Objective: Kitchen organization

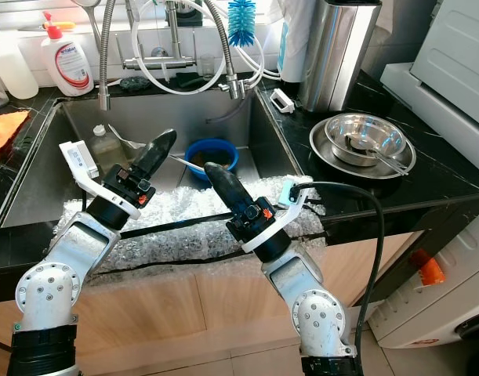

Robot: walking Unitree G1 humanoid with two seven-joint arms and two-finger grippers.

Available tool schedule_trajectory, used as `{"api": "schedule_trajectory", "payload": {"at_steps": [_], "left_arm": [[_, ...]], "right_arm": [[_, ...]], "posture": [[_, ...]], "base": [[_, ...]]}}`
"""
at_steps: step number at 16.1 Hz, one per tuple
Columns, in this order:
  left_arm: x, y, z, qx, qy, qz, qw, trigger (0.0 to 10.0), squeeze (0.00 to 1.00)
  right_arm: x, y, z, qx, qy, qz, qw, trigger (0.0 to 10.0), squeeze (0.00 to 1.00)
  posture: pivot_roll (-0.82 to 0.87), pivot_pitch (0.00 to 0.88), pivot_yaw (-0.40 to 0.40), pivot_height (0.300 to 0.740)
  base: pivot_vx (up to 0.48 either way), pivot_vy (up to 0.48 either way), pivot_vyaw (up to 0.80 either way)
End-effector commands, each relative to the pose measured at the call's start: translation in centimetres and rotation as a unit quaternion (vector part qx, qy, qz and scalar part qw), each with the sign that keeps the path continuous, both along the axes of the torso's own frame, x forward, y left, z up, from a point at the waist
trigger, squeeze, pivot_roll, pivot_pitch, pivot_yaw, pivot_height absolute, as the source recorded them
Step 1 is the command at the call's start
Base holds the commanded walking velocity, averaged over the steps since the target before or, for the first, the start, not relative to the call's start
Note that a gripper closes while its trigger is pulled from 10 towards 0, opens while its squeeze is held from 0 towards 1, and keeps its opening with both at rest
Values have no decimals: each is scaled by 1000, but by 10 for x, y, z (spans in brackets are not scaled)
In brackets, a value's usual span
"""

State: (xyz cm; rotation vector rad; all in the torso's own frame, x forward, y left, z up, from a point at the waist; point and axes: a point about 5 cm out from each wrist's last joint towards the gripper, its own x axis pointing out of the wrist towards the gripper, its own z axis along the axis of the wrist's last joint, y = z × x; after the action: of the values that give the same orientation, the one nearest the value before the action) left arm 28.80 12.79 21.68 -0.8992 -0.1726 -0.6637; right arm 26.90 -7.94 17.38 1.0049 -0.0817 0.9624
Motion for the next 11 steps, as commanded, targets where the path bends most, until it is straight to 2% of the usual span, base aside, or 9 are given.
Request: {"api": "schedule_trajectory", "payload": {"at_steps": [1,7,11], "left_arm": [[-1,1,5,-9,-10,2,1000,0,0],[0,2,6,-14,-10,6,1000,0,0],[2,6,8,-33,-8,15,999,0,0]], "right_arm": [[-2,1,6,-4,-16,4,1000,10000,0],[-1,0,8,-2,-21,-3,1000,10000,0],[0,-2,9,-3,-25,-9,1000,10000,0]], "posture": [[22,0,3,740],[21,0,4,740],[20,0,4,740]], "base": [[0,0,0],[0,0,0],[0,0,0]]}}
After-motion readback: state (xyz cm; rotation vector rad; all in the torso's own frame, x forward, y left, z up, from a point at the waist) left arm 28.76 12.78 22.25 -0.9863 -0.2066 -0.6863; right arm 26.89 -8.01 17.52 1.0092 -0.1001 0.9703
